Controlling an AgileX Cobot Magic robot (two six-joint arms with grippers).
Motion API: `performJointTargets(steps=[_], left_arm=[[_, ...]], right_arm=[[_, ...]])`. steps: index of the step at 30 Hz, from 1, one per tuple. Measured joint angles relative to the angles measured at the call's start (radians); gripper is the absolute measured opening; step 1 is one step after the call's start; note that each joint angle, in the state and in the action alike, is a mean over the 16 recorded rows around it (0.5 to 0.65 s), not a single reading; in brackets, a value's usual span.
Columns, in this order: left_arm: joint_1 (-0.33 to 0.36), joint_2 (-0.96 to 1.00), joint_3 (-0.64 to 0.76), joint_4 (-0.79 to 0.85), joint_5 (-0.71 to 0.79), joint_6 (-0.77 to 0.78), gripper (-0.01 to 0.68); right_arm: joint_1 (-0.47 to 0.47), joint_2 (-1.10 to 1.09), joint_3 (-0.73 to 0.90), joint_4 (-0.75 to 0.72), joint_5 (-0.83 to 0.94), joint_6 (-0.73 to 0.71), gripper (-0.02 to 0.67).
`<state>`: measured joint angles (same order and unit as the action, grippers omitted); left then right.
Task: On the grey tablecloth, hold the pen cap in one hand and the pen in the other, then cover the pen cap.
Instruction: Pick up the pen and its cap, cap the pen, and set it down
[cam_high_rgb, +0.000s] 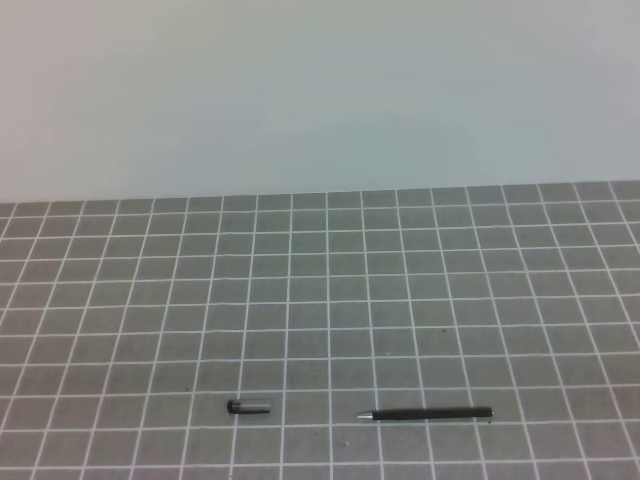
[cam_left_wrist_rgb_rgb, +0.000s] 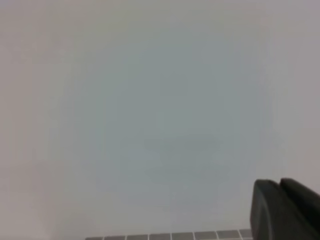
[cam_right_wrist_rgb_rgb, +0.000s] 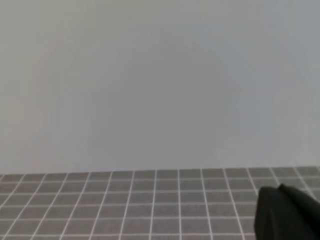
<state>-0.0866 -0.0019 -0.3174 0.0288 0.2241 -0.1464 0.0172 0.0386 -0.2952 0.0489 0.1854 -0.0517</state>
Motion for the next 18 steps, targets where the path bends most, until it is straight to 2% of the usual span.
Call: performJointTargets(steps=[4,8,18], left_arm=[[0.0,0.007,0.004,-0.009,0.016,0.043,-0.003],[0.0,0.036,0.012,-0.026,0.032,0.047,-0.003],[0.0,0.259,-0.045,-0.11,0.164,0.055,-0.003]], right_arm=[[0.0,0.093,-0.15,0.042,0.21,-0.046,-0.001],[0.0,0.233,-0.289,0.114,0.385,-0.155,-0.001],[0.015,0.698,-0.519,0.346,0.647,-0.601,0.0]])
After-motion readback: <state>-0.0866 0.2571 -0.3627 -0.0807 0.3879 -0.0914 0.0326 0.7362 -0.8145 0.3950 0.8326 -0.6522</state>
